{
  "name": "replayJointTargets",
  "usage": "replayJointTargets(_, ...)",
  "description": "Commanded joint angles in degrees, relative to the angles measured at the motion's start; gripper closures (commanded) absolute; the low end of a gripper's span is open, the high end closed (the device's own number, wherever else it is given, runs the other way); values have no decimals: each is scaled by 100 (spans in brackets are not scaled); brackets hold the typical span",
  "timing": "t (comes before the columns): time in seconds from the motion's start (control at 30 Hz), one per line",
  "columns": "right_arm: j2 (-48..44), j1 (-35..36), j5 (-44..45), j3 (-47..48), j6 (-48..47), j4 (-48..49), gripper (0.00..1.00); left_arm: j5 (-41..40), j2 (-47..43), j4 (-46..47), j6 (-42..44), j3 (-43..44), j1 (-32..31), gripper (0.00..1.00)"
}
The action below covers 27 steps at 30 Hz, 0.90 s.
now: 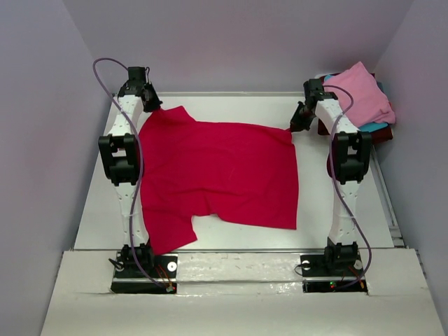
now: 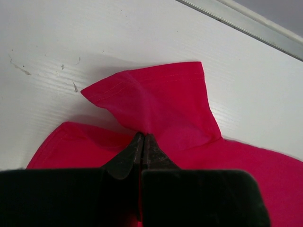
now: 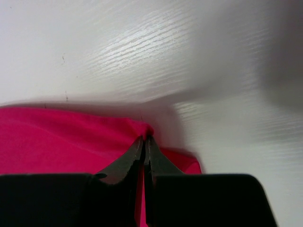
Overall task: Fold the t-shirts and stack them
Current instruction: Fold the tshirt
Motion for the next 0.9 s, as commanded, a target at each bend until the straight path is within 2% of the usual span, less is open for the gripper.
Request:
replayJointTargets(0.0, -510, -2, -3, -102, -55, 123, 93, -182, -547, -244, -43, -27, -22, 94)
replayJointTargets(0.33, -774, -2, 59, -383, -64, 105, 93, -471, -635, -728, -202, -36, -75, 94)
replayJointTargets(0.87, -1028, -2, 182, -744, -2, 43, 93, -630, -1013, -807, -395, -484, -75, 94)
